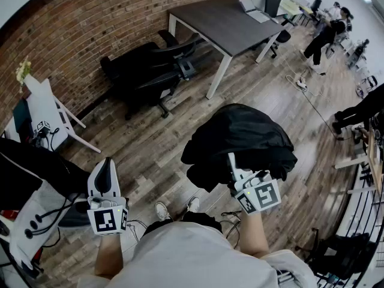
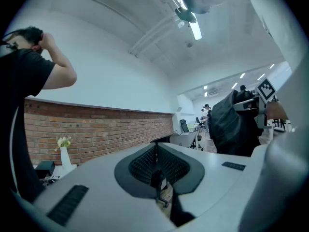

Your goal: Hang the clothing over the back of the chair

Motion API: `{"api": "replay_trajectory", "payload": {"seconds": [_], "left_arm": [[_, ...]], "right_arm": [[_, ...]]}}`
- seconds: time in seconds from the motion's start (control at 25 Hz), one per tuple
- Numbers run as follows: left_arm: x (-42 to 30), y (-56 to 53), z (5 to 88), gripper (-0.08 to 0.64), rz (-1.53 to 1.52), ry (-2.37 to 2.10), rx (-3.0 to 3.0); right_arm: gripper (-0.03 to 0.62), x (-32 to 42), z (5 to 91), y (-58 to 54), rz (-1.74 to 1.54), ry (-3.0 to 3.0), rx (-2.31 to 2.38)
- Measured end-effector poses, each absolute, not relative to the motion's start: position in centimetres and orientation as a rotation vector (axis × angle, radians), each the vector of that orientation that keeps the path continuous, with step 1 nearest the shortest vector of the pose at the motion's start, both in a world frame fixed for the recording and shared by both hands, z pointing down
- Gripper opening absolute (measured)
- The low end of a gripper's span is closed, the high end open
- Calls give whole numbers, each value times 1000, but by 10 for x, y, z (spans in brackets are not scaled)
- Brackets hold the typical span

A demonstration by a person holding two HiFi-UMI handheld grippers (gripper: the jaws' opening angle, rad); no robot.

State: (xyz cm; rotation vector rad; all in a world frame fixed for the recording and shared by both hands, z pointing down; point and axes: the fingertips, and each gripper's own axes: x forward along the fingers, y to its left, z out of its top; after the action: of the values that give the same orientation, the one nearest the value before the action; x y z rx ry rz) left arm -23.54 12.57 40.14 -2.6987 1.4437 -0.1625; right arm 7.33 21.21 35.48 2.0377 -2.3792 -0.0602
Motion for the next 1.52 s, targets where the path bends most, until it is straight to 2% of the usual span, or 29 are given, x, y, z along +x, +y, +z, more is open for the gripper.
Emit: {"api": "replay_trajectory", "payload": {"seconds": [0.2, 0.48, 1.08, 1.52], "left_arm": [[-261, 130, 396, 31, -146, 1475, -2666], [-256, 139, 392, 31, -121, 1482, -2676], [-168, 165, 380, 31, -100, 1483, -2641], [-141, 164, 396, 31, -173, 1464, -2655]], "right_arm": [[107, 49, 351, 226, -51, -2384, 2033], [106, 45, 341, 225, -114, -2396, 1993], [104, 111, 331, 252, -155, -2582, 1926], [105, 139, 356, 260, -100, -2539, 1932]]}}
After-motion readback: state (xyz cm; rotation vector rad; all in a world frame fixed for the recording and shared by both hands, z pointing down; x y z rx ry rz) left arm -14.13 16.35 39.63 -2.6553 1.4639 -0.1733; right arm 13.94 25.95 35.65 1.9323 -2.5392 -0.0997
